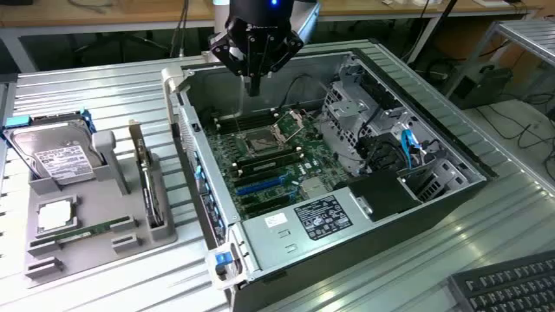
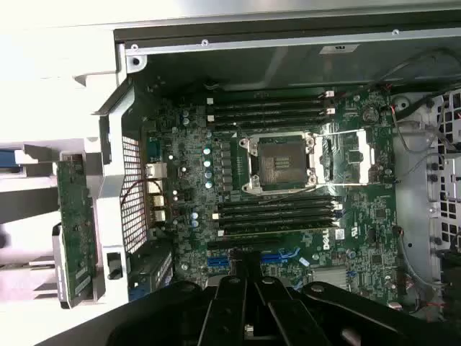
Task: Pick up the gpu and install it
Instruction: 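Reach for the gpu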
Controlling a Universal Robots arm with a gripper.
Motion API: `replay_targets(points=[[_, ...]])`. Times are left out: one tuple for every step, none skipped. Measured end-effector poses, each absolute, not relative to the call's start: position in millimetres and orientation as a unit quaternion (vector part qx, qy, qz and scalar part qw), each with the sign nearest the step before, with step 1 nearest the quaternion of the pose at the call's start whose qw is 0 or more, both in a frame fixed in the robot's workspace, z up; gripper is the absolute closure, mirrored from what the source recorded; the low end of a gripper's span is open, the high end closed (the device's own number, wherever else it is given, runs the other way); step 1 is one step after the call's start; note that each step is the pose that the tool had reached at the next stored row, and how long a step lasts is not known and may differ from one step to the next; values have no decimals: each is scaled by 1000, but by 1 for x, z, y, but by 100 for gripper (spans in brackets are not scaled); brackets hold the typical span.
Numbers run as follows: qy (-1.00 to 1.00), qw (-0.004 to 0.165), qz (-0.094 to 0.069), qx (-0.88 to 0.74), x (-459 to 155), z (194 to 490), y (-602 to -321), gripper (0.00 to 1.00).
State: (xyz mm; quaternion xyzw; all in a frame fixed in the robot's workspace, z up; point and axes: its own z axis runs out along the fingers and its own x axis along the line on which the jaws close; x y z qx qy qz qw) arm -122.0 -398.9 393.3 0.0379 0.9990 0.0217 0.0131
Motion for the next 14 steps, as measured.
replay_targets(points=[[999, 13, 22, 38, -122, 393, -399, 89], [999, 13, 22, 38, -122, 393, -399, 89], [999, 13, 22, 38, -122, 393, -399, 89], [999, 13, 22, 38, -124, 393, -400, 89], [999, 13, 22, 38, -127, 393, -401, 89], [999, 13, 22, 38, -129, 393, -402, 89], [999, 13, 22, 38, -134, 393, -403, 89], [999, 13, 22, 38, -138, 393, -404, 89], [999, 13, 22, 38, -143, 393, -405, 89], [999, 13, 22, 38, -147, 393, -406, 89], [999, 13, 22, 38, -151, 392, -407, 89], [999, 13, 22, 38, -154, 392, -408, 89], [999, 13, 22, 38, -159, 392, -409, 89], [999, 13, 22, 38, -163, 392, -409, 89]])
